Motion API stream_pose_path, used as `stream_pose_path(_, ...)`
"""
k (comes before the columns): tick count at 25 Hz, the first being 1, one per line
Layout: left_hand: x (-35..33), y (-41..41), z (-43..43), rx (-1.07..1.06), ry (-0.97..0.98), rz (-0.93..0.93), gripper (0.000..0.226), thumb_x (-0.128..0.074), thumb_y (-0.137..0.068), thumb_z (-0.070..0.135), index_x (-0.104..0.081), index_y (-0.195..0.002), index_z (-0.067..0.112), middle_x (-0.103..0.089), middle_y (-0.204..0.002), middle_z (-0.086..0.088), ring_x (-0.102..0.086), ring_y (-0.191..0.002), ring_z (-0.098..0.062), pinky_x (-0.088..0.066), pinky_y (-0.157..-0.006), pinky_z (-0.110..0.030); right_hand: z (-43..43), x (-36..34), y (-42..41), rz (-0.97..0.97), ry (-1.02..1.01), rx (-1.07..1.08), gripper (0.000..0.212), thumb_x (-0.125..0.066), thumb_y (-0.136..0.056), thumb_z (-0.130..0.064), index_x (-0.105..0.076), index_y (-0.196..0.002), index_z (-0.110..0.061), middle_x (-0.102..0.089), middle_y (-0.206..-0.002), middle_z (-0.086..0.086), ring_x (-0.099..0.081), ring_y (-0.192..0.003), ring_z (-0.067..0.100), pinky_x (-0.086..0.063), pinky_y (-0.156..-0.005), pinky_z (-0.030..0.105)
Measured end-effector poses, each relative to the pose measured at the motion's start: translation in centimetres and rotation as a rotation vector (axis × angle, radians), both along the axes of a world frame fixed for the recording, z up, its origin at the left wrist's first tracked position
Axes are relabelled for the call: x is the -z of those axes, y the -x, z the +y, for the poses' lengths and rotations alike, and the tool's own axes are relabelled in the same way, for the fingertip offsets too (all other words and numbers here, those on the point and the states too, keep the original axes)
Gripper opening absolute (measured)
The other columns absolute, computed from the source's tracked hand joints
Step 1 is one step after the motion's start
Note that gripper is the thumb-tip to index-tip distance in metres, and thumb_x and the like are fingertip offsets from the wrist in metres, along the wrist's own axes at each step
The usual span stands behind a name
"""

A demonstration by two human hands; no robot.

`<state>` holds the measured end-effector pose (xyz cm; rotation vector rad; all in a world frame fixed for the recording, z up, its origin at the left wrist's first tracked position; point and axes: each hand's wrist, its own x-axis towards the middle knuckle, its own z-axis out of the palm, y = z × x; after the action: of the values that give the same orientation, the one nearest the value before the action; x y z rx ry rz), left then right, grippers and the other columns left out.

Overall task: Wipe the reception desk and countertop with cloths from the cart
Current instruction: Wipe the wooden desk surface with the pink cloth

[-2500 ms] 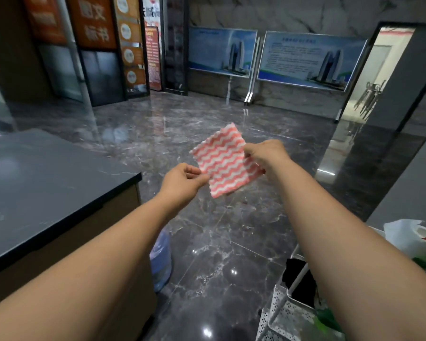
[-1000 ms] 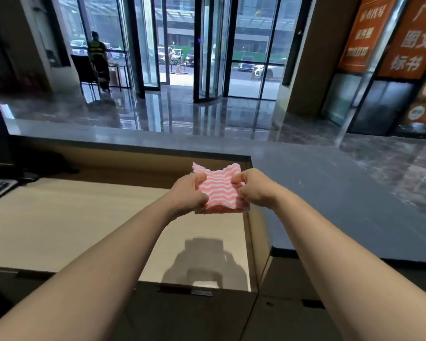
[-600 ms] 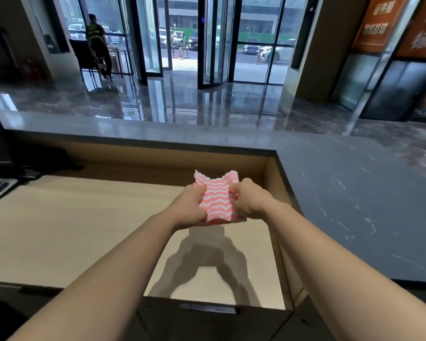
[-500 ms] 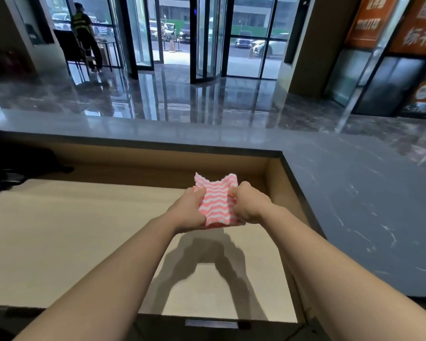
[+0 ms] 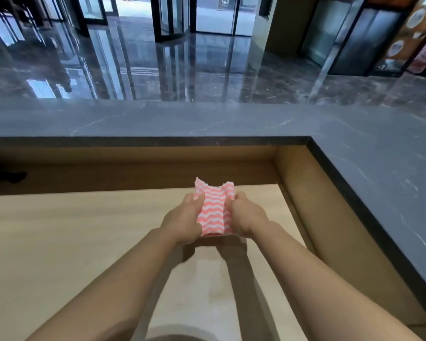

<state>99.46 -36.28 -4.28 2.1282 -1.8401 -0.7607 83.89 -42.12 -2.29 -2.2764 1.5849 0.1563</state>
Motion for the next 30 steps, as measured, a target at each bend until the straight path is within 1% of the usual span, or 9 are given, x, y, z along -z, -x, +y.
stream_pose_path(2, 1.4, -0.6, -0.7, -0.018, 0.028, -0.032, 0.079, -0.058, -0.087, 0.03, -0.011, -0.15, 0.033, -0.023, -0.152, 0.004, -0.052, -0.116, -0.022, -0.053, -0.087, -0.035, -0.6, 1.4, -1.0, -0.04, 0.027, 0.006, 0.033, -0.033, -0.101, -0.032, -0.036, -0.132, -0.02, -0.053, -0.111, 0.001, -0.054, -0.089, 0.021, -0.045, -0.064, 0.03)
stream_pose_path(5, 3.2, -1.6, -2.1, -0.042, 0.046, -0.012, 0.082, -0.059, -0.091, 0.03, -0.003, -0.151, 0.033, -0.009, -0.157, 0.005, -0.044, -0.128, -0.021, -0.051, -0.095, -0.036, -1.5, 3.0, -2.2, -0.082, 0.042, -0.006, 0.039, -0.047, -0.098, -0.022, -0.039, -0.136, -0.018, -0.044, -0.132, 0.006, -0.053, -0.111, 0.029, -0.048, -0.087, 0.039)
stream_pose_path(8, 4.9, -3.0, -3.0, -0.042, -0.006, -0.088, 0.083, -0.056, -0.093, 0.027, 0.003, -0.152, 0.031, 0.006, -0.161, 0.001, -0.021, -0.144, -0.026, -0.03, -0.112, -0.041, -2.3, 4.5, -3.0, -0.144, 0.068, 0.191, 0.051, -0.045, -0.099, -0.034, -0.033, -0.147, -0.024, -0.031, -0.152, 0.007, -0.036, -0.134, 0.028, -0.034, -0.108, 0.04)
stream_pose_path(10, 5.4, -4.0, -3.3, -0.044, 0.003, -0.139, 0.079, -0.051, -0.094, 0.022, 0.001, -0.153, 0.026, 0.002, -0.162, -0.004, -0.01, -0.148, -0.022, -0.015, -0.116, -0.04, -2.4, 5.1, -4.0, -0.089, 0.163, 0.123, 0.055, -0.043, -0.099, -0.042, -0.03, -0.149, -0.023, -0.02, -0.159, 0.007, -0.02, -0.145, 0.028, -0.021, -0.117, 0.04)
stream_pose_path(12, 5.7, -5.0, -3.9, -0.064, -0.001, -0.197, 0.079, -0.05, -0.092, 0.015, -0.002, -0.154, 0.02, -0.002, -0.162, -0.005, -0.003, -0.149, -0.016, -0.006, -0.118, -0.036, -2.5, 6.6, -5.3, -0.038, 0.193, -0.073, 0.057, -0.032, -0.102, -0.045, -0.021, -0.152, -0.021, -0.006, -0.163, 0.008, 0.0, -0.15, 0.029, -0.004, -0.122, 0.04)
stream_pose_path(16, 6.3, -6.5, -5.4, -0.027, -0.092, -0.347, 0.081, -0.047, -0.087, 0.006, -0.001, -0.154, 0.014, 0.001, -0.162, -0.005, 0.001, -0.149, -0.014, 0.001, -0.119, -0.034, -2.8, 10.2, -8.2, 0.064, 0.046, -0.12, 0.063, -0.008, -0.101, -0.053, 0.011, -0.155, -0.025, 0.02, -0.161, 0.009, 0.025, -0.146, 0.029, 0.013, -0.119, 0.046)
stream_pose_path(19, 6.5, -6.3, -6.2, 0.017, -0.158, -0.375, 0.079, -0.047, -0.089, 0.012, -0.002, -0.154, 0.013, -0.002, -0.162, -0.005, 0.001, -0.149, -0.016, 0.001, -0.119, -0.035, -4.3, 11.0, -8.9, 0.073, 0.112, -0.221, 0.061, -0.008, -0.101, -0.053, 0.006, -0.155, -0.029, 0.009, -0.163, 0.006, 0.014, -0.149, 0.028, 0.008, -0.12, 0.046)
stream_pose_path(24, 6.1, -6.3, -7.7, 0.071, -0.287, -0.464, 0.071, -0.04, -0.095, 0.021, 0.0, -0.153, 0.015, 0.004, -0.162, -0.002, 0.004, -0.149, -0.014, 0.001, -0.119, -0.038, -10.1, 10.6, -7.9, 0.092, 0.133, -0.312, 0.057, -0.014, -0.101, -0.053, -0.031, -0.149, -0.028, -0.037, -0.154, 0.002, -0.032, -0.14, 0.026, -0.017, -0.117, 0.042)
stream_pose_path(30, 5.5, -7.9, -6.9, 0.112, -0.31, -0.415, 0.074, -0.043, -0.097, 0.038, 0.002, -0.154, 0.026, 0.009, -0.161, 0.007, 0.005, -0.147, -0.007, 0.002, -0.119, -0.041, -16.0, 10.0, 0.7, 0.232, 0.048, 0.075, 0.066, -0.008, -0.1, -0.051, -0.049, -0.141, -0.017, -0.049, -0.145, 0.006, -0.041, -0.135, 0.029, -0.02, -0.114, 0.041)
